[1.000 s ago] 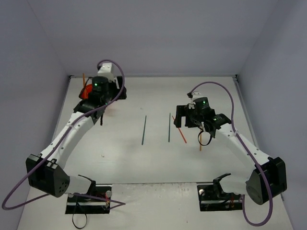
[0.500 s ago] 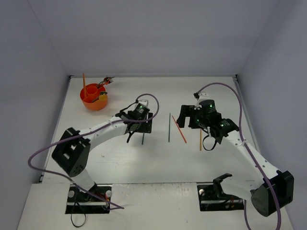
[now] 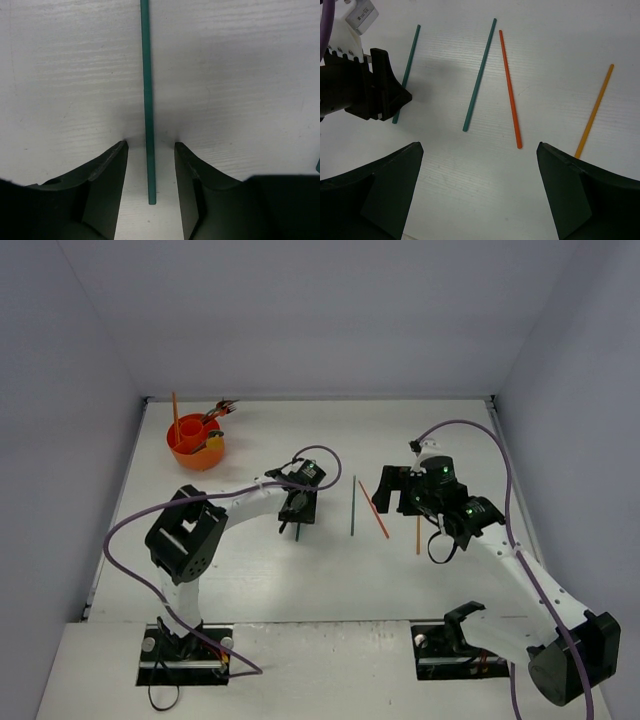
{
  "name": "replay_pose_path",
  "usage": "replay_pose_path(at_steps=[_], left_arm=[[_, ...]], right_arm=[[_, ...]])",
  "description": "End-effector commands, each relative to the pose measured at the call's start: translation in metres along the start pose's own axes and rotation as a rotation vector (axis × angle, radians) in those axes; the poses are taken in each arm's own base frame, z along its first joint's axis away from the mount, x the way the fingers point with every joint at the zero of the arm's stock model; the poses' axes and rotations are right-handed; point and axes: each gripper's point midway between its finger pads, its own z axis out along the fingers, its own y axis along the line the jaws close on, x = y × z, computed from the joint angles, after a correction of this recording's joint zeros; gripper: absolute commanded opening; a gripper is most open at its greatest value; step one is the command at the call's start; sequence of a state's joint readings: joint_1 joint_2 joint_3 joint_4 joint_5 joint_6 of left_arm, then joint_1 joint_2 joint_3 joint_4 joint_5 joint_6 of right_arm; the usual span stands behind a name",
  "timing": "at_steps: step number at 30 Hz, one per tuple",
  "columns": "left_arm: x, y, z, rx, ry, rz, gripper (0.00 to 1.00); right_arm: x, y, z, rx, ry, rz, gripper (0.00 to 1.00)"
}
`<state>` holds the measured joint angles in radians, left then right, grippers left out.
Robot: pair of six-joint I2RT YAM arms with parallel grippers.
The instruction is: Sort the eating utensils into containers
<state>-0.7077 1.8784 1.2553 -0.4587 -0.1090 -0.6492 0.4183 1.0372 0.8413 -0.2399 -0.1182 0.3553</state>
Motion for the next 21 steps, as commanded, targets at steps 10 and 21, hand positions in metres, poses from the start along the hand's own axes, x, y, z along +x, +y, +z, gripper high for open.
replay_pose_path(at_steps=[10, 21], left_arm=[[-0.012, -0.002, 0.005, -0.072, 0.013, 0.0, 0.29], [-0.005, 0.003, 0.02, -0.102, 0.055, 0.012, 0.0]], right_arm=[[-0.011, -0.005, -0.001, 0.022, -0.045, -0.015, 0.96], [-0.008, -0.008, 0.004, 0.034, -0.026, -0.031, 0.96]])
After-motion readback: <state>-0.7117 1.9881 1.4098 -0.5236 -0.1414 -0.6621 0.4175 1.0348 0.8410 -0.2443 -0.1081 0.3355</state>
